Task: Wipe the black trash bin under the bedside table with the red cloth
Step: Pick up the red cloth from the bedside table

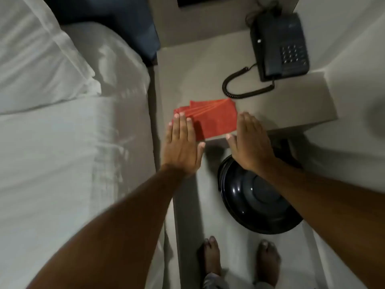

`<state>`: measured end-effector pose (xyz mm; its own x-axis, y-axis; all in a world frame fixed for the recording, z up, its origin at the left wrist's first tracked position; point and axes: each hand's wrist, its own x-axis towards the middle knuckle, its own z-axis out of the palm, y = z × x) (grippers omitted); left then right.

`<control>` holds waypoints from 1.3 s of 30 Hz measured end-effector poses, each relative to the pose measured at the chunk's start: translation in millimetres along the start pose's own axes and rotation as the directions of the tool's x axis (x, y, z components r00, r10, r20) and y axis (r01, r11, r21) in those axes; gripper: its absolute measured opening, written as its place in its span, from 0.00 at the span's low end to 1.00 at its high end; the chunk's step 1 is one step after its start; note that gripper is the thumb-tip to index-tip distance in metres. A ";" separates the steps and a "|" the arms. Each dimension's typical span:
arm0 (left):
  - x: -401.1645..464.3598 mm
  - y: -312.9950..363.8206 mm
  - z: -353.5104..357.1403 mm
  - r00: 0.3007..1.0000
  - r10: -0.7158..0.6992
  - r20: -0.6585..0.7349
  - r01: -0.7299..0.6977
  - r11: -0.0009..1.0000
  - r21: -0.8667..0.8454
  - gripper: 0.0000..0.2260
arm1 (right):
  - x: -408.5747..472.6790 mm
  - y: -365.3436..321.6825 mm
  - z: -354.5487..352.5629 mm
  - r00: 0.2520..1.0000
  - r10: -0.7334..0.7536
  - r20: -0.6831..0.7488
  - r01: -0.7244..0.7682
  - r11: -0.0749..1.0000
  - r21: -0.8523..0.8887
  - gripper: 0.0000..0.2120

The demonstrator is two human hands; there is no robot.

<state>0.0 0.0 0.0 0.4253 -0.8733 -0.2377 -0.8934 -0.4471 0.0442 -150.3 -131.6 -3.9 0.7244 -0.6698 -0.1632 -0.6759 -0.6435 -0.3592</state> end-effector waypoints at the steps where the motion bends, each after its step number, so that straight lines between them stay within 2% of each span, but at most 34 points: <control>1: 3.3 -0.7 9.0 1.000 -0.001 0.000 0.001 1.000 0.023 0.35 | 6.1 1.6 12.5 0.999 0.034 -0.040 -0.030 0.995 0.095 0.32; 3: 8.6 -3.3 21.6 1.000 0.021 -0.008 -0.021 1.000 0.019 0.34 | 19.2 -5.1 22.1 0.974 0.215 -0.072 -0.175 0.915 0.364 0.28; 6: 10.5 -2.8 38.6 0.994 0.082 0.067 -0.080 0.996 -0.026 0.32 | 41.7 -17.0 27.5 0.849 0.527 0.033 -0.427 0.648 0.630 0.29; 8: 11.5 -3.2 46.7 0.988 0.106 0.114 -0.100 0.993 -0.059 0.31 | 56.7 -15.5 26.7 0.769 0.619 0.162 -0.541 0.494 0.681 0.31; 10: 11.4 -5.5 46.9 0.988 0.105 0.117 -0.096 0.992 -0.085 0.31 | 68.0 -12.7 23.9 0.730 0.609 0.310 -0.587 0.326 0.741 0.26; 13: 4.0 -5.4 43.3 0.990 0.128 0.061 -0.119 0.985 -0.125 0.31 | 63.6 -17.8 10.0 0.745 0.512 0.428 -0.521 0.046 0.852 0.21; 17: -25.2 14.0 40.8 0.983 0.159 -0.088 -0.174 0.965 -0.198 0.31 | 9.2 -21.3 -28.3 0.857 0.350 0.377 -0.266 -0.326 0.907 0.24; 19: -45.7 29.9 45.0 0.975 0.202 -0.091 -0.216 0.960 -0.178 0.31 | -32.3 -8.0 -49.1 0.890 0.319 0.326 -0.158 -0.457 0.876 0.22; 22: -75.7 56.9 60.9 0.967 0.251 -0.033 -0.253 0.954 -0.158 0.32 | -101.5 23.3 -70.7 0.896 0.332 0.297 -0.033 -0.615 0.788 0.25; 25: -107.6 88.9 78.9 0.960 0.281 0.003 -0.276 0.943 -0.184 0.32 | -178.3 54.0 -79.9 0.871 0.421 0.254 0.094 -0.649 0.755 0.23; 29: -145.9 126.3 97.4 0.970 0.244 -0.004 -0.242 0.959 -0.150 0.31 | -265.6 93.3 -66.3 0.799 0.558 0.225 0.219 -0.618 0.755 0.22; 31: -155.0 137.1 104.0 0.974 0.224 -0.027 -0.226 0.966 -0.127 0.32 | -290.6 110.1 -47.0 0.760 0.610 0.224 0.228 -0.573 0.787 0.19; 34: -158.4 160.6 114.4 0.970 0.238 -0.042 -0.241 0.964 -0.115 0.32 | -322.8 134.7 -9.7 0.656 0.714 0.245 0.227 -0.496 0.838 0.17; 39: -121.6 187.5 143.4 0.943 0.302 -0.140 -0.318 0.942 -0.108 0.33 | -329.8 164.3 83.5 0.593 0.772 0.226 0.186 -0.405 0.895 0.21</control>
<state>-240.0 50.2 -102.0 0.1514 -0.9856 -0.0748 -0.9612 -0.1645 0.2217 -488.9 14.4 -85.8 -0.0616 -0.8108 -0.5821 0.5294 0.4678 -0.7077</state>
